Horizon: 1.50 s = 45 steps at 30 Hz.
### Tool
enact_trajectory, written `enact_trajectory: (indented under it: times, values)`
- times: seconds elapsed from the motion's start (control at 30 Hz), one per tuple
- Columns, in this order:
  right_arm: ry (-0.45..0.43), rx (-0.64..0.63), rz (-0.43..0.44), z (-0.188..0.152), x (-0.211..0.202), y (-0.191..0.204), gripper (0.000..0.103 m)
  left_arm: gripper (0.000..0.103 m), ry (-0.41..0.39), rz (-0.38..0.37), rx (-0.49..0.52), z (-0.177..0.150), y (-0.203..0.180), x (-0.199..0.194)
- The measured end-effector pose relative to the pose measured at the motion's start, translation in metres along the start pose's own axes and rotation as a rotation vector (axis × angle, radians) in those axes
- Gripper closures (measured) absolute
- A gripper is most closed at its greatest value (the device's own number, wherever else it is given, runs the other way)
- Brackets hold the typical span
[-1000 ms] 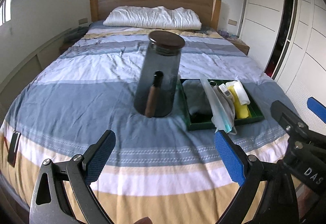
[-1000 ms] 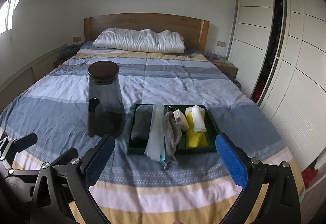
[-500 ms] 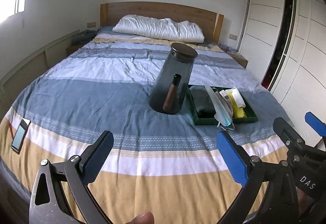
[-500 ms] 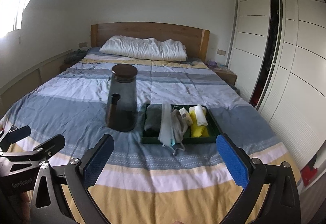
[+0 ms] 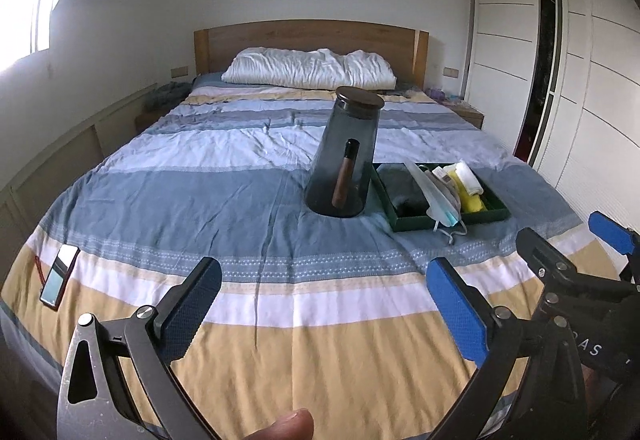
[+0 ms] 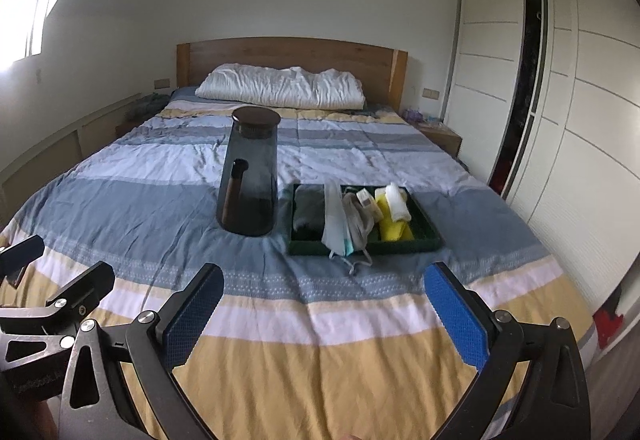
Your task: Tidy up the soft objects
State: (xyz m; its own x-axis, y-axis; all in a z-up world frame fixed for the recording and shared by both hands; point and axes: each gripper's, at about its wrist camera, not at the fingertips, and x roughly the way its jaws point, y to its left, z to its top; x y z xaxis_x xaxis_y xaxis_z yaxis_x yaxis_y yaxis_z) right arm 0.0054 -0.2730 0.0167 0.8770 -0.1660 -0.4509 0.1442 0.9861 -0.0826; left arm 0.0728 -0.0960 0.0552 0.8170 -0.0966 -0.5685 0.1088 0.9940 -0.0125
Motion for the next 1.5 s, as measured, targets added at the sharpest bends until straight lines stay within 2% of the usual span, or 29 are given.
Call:
enact_trajectory:
  times: [0.3,0.67,1.5]
  values:
    - [0.037,0.008,-0.037,-0.011,0.002,0.005,0.000,0.002,0.023,0.077,0.030,-0.017,0.004,0.007]
    - [0.062,0.000,-0.052,-0.020,0.003,0.005,0.000,0.002,0.059,0.029,0.063,-0.035,0.004,0.014]
    - [0.054,-0.010,-0.062,-0.022,-0.005,-0.002,0.000,0.002,0.021,0.010,0.099,-0.035,-0.004,0.004]
